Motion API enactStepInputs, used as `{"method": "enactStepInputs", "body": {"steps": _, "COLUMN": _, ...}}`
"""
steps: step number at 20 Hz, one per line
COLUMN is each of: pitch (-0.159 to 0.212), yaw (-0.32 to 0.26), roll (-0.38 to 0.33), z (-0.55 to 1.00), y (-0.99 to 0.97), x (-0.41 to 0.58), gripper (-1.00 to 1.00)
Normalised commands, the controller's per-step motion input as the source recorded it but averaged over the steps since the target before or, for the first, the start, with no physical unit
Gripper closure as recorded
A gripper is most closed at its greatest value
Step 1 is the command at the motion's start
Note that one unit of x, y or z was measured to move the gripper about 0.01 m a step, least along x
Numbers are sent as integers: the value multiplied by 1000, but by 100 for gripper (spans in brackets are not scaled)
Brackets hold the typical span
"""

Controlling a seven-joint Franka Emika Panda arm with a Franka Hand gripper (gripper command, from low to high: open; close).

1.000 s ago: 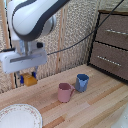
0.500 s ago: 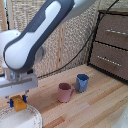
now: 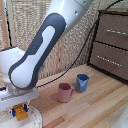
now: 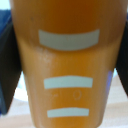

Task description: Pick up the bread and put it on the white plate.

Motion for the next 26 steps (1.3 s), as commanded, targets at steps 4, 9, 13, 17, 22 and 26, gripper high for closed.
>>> {"method": "enactStepInputs", "body": {"steps": 4, "pitch": -84, "yaw": 58, "roll": -141, "z": -338, "y": 358, "x": 256, "gripper": 100}}
{"method": "enactStepInputs", "body": {"steps": 9, "pitch": -81, "yaw": 31, "roll": -3, "z": -261, "y": 185, "x": 246, "gripper": 100}}
{"method": "enactStepInputs", "body": {"steps": 13, "pitch": -175, "yaw": 0, "roll": -37, "z": 116, "y": 46, "x": 79, "gripper": -100}}
{"method": "enactStepInputs", "body": {"steps": 17, "pitch": -70, "yaw": 14, "roll": -61, "z": 626, "y": -113, "x": 36, "gripper": -100}}
{"method": "enactStepInputs", "body": {"steps": 22, "pitch": -73, "yaw": 13, "roll": -98, "z": 811, "y": -266, "x": 94, "gripper": -100}}
{"method": "enactStepInputs", "body": {"steps": 26, "pitch": -200, "yaw": 51, "roll": -80, "z": 543, "y": -361, "x": 381, "gripper": -100}}
